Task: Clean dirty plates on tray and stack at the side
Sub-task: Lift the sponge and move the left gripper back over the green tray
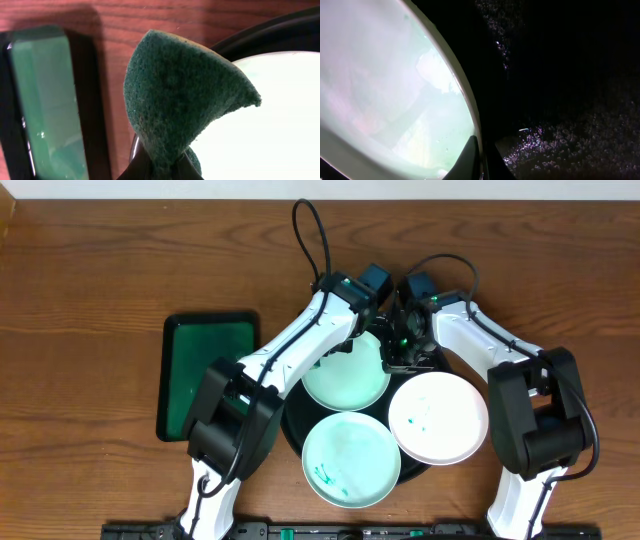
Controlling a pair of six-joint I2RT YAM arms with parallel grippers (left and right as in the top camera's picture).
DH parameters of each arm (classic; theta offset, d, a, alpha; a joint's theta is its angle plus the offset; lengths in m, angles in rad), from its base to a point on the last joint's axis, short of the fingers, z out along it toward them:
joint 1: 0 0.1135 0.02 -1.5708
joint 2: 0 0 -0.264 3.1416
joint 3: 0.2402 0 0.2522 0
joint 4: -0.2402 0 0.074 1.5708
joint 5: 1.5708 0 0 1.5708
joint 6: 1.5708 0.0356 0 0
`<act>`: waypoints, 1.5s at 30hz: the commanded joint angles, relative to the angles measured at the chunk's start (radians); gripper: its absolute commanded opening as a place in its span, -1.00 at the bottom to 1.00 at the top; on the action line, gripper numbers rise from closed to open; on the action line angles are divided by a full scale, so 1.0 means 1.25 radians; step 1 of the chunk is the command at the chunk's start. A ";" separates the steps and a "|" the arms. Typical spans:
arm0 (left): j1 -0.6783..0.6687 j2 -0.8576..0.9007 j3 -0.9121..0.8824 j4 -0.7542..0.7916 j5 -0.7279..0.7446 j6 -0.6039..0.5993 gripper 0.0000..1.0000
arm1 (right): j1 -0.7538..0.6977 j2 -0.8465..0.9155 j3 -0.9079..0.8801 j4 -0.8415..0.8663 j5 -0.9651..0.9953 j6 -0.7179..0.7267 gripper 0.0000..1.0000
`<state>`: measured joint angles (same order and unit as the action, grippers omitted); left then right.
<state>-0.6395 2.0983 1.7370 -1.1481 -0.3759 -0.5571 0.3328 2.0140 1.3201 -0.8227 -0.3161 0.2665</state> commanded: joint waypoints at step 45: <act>0.544 -0.123 -0.041 -0.114 0.415 0.184 -0.85 | 0.055 -0.240 0.055 -0.013 0.220 -0.122 -0.98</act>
<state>0.0387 1.9480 1.6890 -1.2831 0.1326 -0.3550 0.3626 1.7634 1.3636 -0.8288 -0.1246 0.1524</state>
